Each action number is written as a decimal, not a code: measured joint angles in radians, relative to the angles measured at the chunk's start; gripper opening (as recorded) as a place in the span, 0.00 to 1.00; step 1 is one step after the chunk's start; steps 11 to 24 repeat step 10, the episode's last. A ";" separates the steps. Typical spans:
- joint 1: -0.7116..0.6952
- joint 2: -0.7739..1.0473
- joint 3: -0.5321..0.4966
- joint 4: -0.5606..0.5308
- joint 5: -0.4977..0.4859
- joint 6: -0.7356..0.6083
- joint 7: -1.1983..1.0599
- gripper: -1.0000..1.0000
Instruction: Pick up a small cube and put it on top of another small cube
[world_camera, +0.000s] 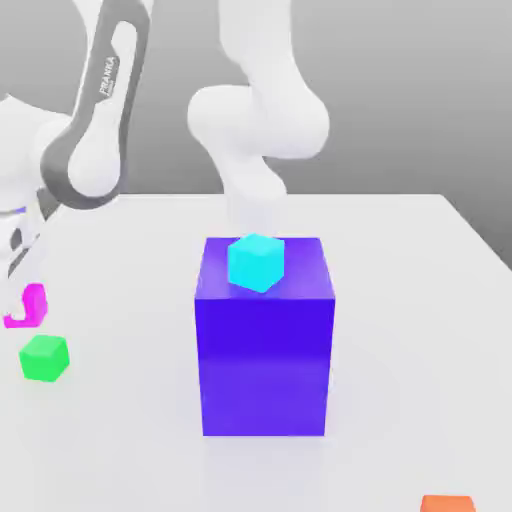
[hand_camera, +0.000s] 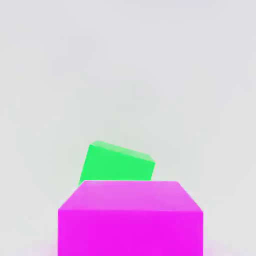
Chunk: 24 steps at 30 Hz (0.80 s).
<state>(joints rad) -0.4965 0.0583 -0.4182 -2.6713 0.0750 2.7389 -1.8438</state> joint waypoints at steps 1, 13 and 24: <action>-0.001 0.014 0.004 0.000 0.016 0.012 -0.011 0.00; -0.038 0.125 0.063 -0.006 0.147 0.106 -0.106 1.00; -0.038 0.125 0.063 -0.006 0.147 0.106 -0.106 1.00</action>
